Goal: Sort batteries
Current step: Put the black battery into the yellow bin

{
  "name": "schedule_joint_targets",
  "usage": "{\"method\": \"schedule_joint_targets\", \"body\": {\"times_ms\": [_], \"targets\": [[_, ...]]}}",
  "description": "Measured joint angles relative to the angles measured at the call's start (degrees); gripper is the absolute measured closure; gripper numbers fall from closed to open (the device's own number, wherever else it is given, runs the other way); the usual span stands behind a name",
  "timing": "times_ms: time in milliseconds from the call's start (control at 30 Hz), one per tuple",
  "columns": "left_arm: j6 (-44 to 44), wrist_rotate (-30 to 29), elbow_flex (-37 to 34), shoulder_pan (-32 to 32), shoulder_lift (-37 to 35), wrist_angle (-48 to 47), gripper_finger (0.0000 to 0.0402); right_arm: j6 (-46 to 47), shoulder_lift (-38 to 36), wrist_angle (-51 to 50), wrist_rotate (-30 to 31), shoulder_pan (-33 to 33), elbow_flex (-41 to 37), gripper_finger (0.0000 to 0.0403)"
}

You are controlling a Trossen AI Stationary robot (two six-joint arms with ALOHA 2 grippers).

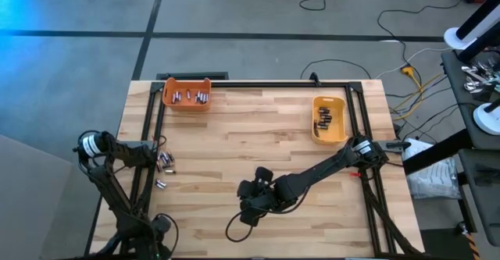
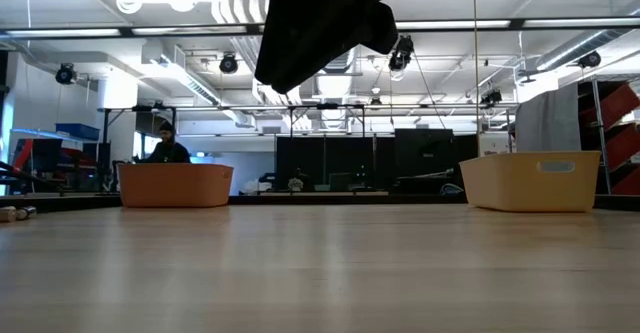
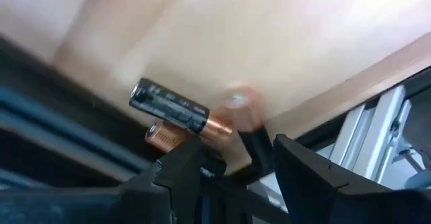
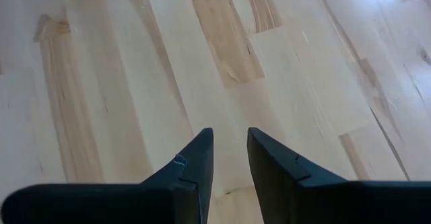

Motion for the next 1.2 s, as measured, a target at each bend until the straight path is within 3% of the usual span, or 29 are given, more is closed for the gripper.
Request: {"method": "schedule_joint_targets", "body": {"times_ms": [300, 600, 933, 1200], "targets": [[2.4, -8.4, 0.0, 3.2, -3.5, -2.5, 0.0237, 0.0, 0.0, 0.0, 0.0, 0.0, 0.0, 0.0314], [1.0, -3.6, 1.7, 0.9, -2.7, 6.7, 0.0237, 0.3, 0.0, 0.0, 0.0, 0.0, 0.0, 0.0331], [1.8, -3.4, 2.4, 0.9, 2.1, 6.7, 0.0237, 1.5, 0.0, 0.0, 0.1, 0.0, -0.6, 0.0327], [2.9, -3.2, 1.9, 1.3, 1.5, -3.3, 0.0238, 1.5, 0.0, 0.0, 0.1, 0.0, -0.6, 0.0311]]}}
